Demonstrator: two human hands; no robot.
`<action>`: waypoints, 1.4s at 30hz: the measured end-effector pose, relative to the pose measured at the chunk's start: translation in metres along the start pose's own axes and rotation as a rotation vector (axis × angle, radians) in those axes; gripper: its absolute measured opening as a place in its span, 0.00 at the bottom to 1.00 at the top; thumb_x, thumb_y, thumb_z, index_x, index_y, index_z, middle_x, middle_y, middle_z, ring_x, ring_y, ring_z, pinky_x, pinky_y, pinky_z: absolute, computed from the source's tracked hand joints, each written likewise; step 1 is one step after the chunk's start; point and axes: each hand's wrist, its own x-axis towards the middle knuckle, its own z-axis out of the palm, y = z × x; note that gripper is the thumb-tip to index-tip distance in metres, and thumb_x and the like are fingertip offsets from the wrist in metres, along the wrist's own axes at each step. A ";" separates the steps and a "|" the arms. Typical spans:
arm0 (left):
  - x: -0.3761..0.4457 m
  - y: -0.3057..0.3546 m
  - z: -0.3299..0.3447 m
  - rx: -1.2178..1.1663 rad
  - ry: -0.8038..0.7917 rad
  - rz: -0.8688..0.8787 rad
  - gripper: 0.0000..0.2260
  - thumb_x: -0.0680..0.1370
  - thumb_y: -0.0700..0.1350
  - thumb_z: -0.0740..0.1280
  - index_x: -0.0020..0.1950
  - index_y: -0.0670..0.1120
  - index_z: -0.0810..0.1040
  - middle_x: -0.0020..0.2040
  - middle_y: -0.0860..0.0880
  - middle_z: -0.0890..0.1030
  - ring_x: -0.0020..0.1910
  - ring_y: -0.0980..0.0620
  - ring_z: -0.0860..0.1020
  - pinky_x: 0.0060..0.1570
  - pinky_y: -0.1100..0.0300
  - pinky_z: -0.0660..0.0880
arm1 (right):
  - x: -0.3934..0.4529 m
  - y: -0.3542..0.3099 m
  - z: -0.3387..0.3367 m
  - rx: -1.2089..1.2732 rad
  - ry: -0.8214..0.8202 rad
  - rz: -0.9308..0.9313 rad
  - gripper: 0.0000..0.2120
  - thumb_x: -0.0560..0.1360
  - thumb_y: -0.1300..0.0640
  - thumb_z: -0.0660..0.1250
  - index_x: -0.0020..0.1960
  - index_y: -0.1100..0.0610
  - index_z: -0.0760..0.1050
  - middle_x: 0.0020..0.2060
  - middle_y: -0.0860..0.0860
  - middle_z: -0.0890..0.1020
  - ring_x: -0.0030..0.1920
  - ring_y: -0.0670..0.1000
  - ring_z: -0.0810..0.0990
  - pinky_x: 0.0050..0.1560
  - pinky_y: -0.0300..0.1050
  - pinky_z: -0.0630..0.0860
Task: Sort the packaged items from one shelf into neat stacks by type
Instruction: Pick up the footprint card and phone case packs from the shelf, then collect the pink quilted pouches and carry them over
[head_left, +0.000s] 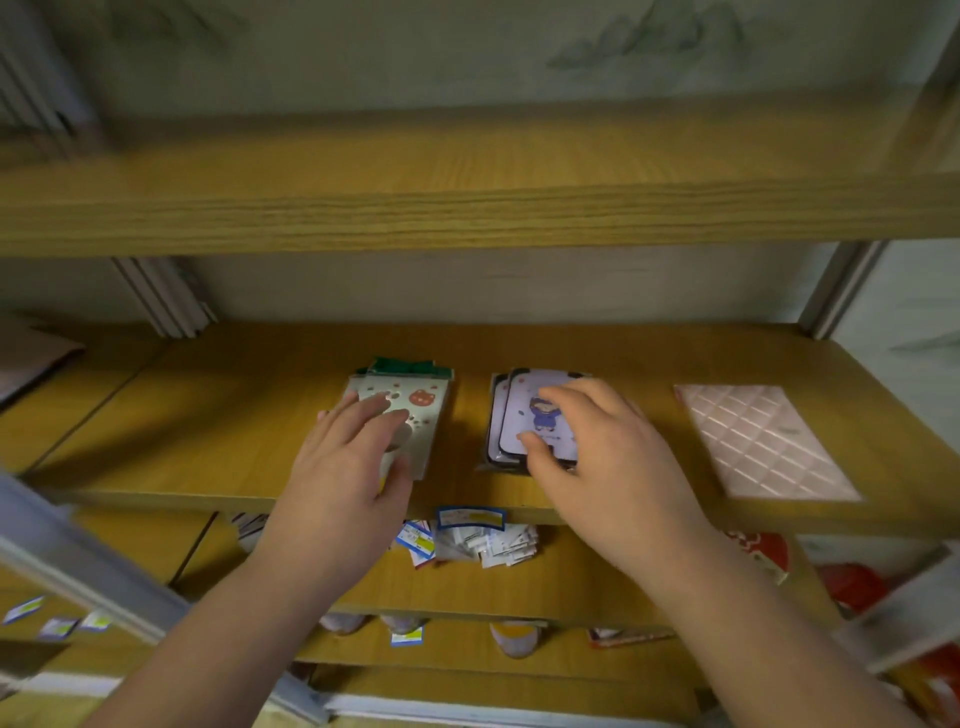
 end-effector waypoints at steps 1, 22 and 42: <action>-0.001 -0.002 -0.002 0.000 0.006 0.005 0.20 0.79 0.46 0.66 0.72 0.49 0.73 0.74 0.50 0.71 0.77 0.48 0.60 0.74 0.50 0.56 | -0.001 -0.007 0.000 0.015 -0.008 -0.025 0.25 0.76 0.41 0.58 0.70 0.51 0.72 0.63 0.45 0.77 0.62 0.46 0.74 0.60 0.42 0.73; -0.099 -0.167 -0.109 0.086 0.061 -0.271 0.27 0.79 0.50 0.66 0.77 0.48 0.66 0.77 0.49 0.67 0.76 0.49 0.62 0.72 0.53 0.63 | 0.020 -0.189 0.090 0.106 -0.159 -0.290 0.23 0.77 0.41 0.60 0.70 0.47 0.70 0.65 0.42 0.73 0.63 0.43 0.70 0.58 0.38 0.67; -0.230 -0.458 -0.265 0.030 0.196 -0.410 0.26 0.77 0.56 0.62 0.76 0.55 0.67 0.73 0.57 0.69 0.72 0.57 0.65 0.66 0.59 0.65 | -0.005 -0.516 0.231 0.126 -0.252 -0.465 0.21 0.78 0.42 0.63 0.68 0.48 0.73 0.63 0.43 0.76 0.62 0.44 0.73 0.60 0.38 0.66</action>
